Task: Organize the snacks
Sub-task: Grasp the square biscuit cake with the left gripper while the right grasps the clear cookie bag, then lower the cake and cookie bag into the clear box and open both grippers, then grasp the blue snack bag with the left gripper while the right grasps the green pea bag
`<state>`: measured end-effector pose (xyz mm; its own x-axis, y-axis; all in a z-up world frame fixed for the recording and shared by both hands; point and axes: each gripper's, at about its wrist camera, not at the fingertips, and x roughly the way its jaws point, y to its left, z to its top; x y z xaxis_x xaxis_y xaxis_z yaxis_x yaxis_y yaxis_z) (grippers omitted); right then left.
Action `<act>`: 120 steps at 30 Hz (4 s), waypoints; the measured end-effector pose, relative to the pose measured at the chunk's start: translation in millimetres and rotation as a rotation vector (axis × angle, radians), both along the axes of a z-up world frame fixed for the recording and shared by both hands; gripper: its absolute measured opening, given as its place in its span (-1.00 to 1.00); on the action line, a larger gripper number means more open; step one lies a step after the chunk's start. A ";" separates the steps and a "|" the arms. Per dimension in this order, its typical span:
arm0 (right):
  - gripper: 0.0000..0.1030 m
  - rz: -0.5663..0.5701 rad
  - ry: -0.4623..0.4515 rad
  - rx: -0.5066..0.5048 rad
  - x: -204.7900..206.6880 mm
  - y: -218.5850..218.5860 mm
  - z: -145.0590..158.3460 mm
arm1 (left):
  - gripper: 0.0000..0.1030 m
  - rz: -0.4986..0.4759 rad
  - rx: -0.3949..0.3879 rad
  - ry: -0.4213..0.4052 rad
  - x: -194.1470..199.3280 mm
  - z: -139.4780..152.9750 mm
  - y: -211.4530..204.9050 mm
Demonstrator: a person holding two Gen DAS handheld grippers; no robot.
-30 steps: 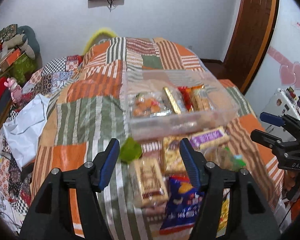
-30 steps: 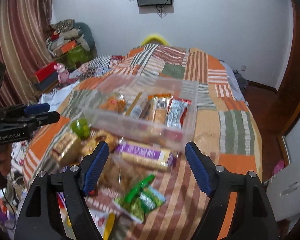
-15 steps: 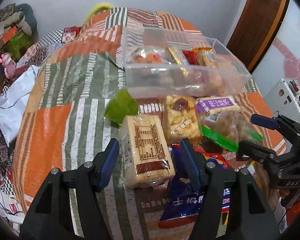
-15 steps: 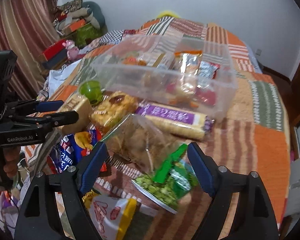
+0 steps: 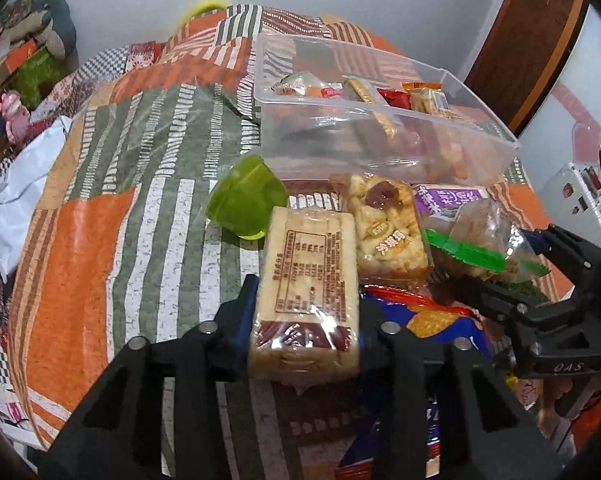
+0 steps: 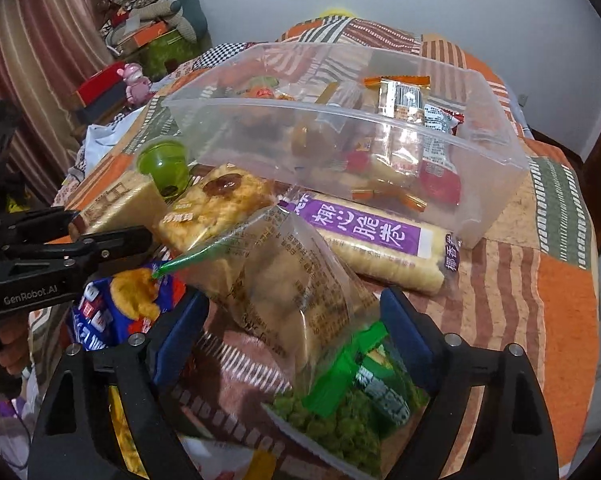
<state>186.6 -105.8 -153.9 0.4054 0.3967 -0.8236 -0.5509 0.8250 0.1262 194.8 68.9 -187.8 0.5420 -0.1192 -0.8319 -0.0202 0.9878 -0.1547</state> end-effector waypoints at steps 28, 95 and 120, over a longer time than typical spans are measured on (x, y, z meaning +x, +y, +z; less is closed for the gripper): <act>-0.05 -0.031 -0.112 0.137 -5.7 -29.9 57.6 | -0.30 -0.003 -0.007 -0.194 -15.0 86.2 -7.0; 0.51 -0.191 -0.160 0.121 52.0 -47.7 69.4 | 0.23 -0.013 0.008 -0.206 87.4 94.6 -21.7; 0.66 -0.128 0.031 0.010 -17.6 -43.9 -1.3 | 0.36 -0.026 0.058 -0.063 -14.7 36.2 6.7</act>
<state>169.0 -149.7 -155.3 0.4276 0.3519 -0.8327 -0.4368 0.8869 0.1505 180.0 75.6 -151.6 0.5909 -0.0865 -0.8021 0.0140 0.9952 -0.0970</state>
